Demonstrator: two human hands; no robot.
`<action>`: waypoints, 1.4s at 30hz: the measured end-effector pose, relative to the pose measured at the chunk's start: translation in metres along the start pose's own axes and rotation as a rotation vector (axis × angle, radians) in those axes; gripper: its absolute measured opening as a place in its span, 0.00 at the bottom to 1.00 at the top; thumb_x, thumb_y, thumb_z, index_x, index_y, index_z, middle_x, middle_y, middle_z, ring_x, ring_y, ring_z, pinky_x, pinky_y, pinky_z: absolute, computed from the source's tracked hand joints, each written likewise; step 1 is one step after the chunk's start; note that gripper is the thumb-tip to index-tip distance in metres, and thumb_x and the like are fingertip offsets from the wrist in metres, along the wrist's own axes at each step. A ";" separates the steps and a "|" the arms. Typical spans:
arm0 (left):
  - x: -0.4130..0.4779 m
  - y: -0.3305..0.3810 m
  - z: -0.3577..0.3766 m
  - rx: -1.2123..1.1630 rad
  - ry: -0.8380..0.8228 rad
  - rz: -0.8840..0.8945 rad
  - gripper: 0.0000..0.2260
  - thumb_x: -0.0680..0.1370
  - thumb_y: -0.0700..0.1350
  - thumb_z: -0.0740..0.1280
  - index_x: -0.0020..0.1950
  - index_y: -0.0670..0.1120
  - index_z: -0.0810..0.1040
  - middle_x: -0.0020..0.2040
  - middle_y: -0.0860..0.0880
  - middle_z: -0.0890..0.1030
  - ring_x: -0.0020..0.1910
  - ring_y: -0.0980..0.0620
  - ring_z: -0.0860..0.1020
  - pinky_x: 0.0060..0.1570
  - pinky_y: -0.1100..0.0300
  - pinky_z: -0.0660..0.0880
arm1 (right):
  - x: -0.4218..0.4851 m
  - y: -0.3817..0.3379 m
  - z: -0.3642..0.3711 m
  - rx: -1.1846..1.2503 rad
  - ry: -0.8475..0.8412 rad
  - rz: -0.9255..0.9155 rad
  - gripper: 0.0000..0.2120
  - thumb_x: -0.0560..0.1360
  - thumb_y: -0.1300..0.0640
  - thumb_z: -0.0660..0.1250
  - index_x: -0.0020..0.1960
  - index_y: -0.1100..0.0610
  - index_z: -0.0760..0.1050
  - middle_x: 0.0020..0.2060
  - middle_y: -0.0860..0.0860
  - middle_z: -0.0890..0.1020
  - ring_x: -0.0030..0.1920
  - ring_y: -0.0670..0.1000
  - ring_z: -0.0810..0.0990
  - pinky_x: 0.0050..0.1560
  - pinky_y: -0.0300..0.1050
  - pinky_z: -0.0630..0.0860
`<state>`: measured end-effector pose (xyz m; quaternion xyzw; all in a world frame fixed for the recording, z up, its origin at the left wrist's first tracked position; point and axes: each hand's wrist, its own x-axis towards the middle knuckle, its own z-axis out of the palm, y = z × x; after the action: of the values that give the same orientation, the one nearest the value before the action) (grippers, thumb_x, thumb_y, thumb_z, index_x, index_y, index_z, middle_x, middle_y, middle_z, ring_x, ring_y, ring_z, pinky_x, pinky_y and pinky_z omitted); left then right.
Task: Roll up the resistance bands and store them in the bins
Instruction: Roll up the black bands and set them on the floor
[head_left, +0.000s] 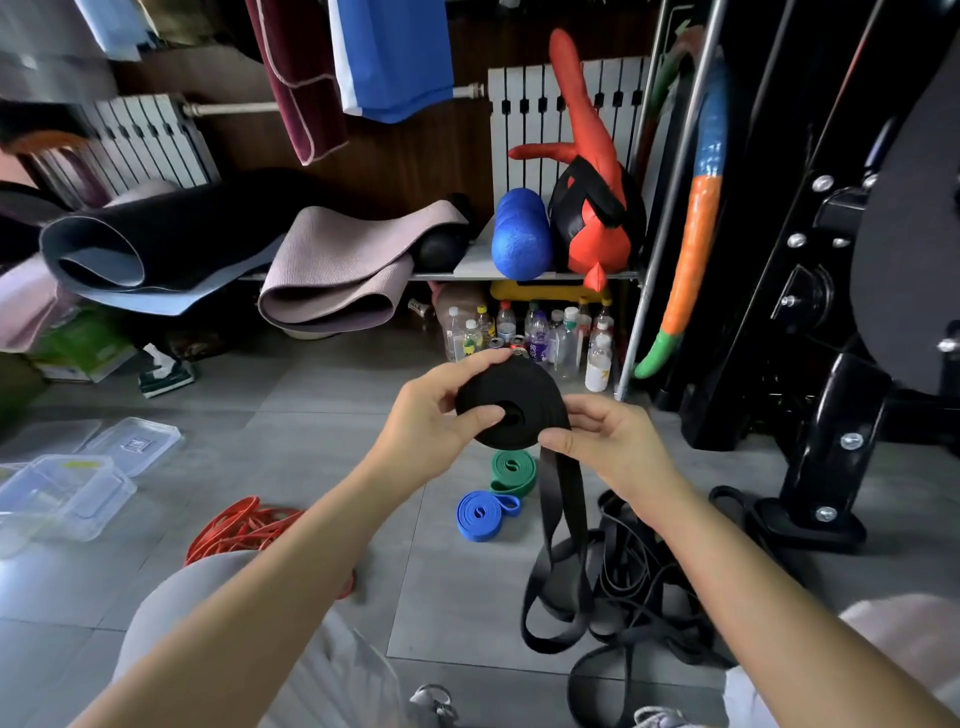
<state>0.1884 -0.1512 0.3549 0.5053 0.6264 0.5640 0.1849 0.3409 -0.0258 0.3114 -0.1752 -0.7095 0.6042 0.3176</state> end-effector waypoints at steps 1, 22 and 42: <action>-0.003 -0.002 0.004 -0.111 0.031 -0.021 0.30 0.72 0.30 0.69 0.51 0.69 0.78 0.50 0.62 0.81 0.53 0.58 0.79 0.53 0.57 0.78 | 0.000 0.000 0.002 0.051 0.014 -0.009 0.15 0.63 0.58 0.75 0.48 0.49 0.79 0.44 0.43 0.85 0.48 0.45 0.83 0.48 0.35 0.78; 0.013 0.001 -0.014 0.604 -0.396 0.261 0.22 0.74 0.36 0.68 0.66 0.53 0.75 0.51 0.66 0.72 0.51 0.67 0.70 0.53 0.76 0.64 | 0.013 -0.005 -0.019 -0.323 -0.231 0.145 0.18 0.61 0.57 0.79 0.46 0.44 0.77 0.40 0.38 0.84 0.44 0.38 0.82 0.47 0.32 0.77; 0.018 -0.010 -0.064 0.612 -0.164 0.057 0.22 0.73 0.35 0.69 0.64 0.54 0.76 0.52 0.57 0.76 0.52 0.59 0.73 0.51 0.76 0.65 | -0.033 0.100 -0.045 -0.933 0.199 0.288 0.05 0.74 0.54 0.67 0.48 0.52 0.80 0.40 0.49 0.82 0.43 0.52 0.80 0.41 0.46 0.75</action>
<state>0.1254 -0.1682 0.3707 0.5984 0.7357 0.3118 0.0584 0.3817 0.0082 0.2101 -0.4514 -0.8391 0.2406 0.1849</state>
